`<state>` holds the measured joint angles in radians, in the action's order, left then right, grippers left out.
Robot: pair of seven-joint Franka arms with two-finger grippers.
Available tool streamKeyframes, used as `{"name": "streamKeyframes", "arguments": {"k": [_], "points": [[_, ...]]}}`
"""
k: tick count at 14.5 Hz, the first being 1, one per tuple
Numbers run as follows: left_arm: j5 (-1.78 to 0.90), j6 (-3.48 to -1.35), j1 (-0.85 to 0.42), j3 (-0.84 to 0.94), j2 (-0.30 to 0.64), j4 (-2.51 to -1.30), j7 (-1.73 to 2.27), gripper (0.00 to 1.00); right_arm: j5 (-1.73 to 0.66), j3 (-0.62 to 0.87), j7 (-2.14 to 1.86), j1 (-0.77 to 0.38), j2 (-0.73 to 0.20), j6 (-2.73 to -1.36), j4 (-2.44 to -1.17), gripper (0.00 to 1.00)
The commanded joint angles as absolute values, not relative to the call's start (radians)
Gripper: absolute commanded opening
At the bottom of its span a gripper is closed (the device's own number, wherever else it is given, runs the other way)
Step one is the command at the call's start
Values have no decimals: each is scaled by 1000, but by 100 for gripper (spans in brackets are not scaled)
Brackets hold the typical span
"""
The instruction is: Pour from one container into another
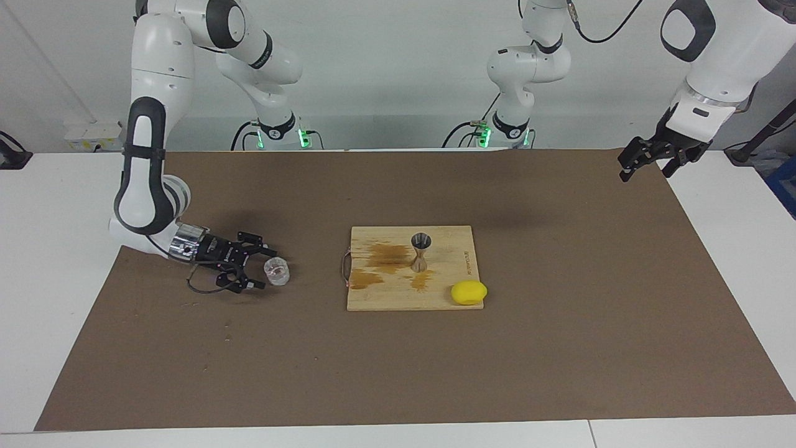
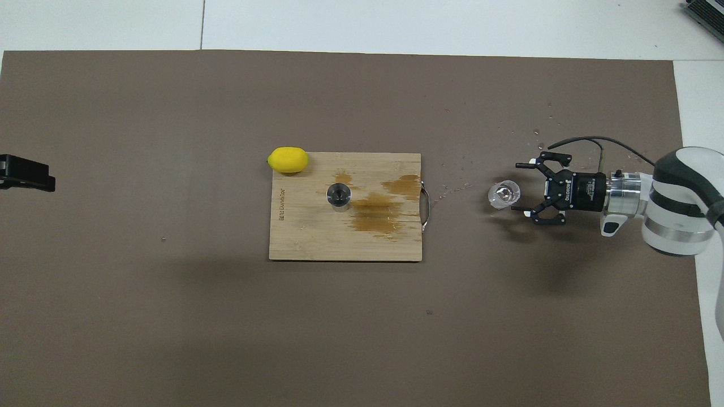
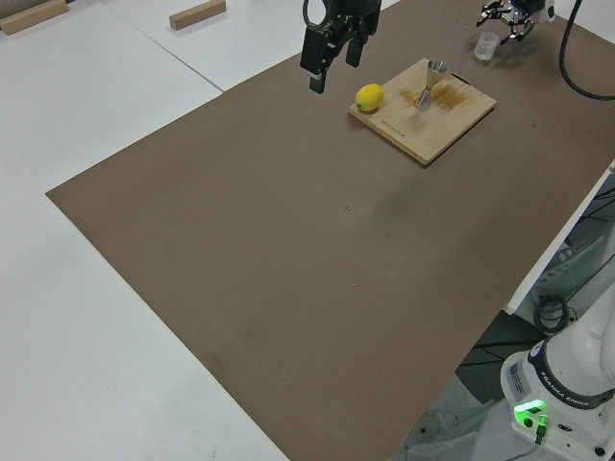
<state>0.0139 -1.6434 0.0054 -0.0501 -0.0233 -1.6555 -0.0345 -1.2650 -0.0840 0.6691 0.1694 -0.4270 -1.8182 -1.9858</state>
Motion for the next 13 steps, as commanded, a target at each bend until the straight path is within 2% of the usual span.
{"name": "streamKeyframes", "arguments": {"k": [1, 5, 9, 13], "points": [[20, -1644, -8, -61, -28, -1651, -18, 100, -1214, -83, 790, 170, -327, -1816, -1999, 98], [20, -1644, -8, -60, -28, -1646, -18, 100, -1096, -77, 856, 155, -220, -1819, -1984, 98], [20, -1632, -8, -54, -29, -1643, -18, 100, -938, -77, 818, 132, -150, -1827, -1938, 99], [20, -1611, -8, -51, -38, -1638, -18, 100, -674, -75, 773, 74, -85, -1835, -1888, 99]]}}
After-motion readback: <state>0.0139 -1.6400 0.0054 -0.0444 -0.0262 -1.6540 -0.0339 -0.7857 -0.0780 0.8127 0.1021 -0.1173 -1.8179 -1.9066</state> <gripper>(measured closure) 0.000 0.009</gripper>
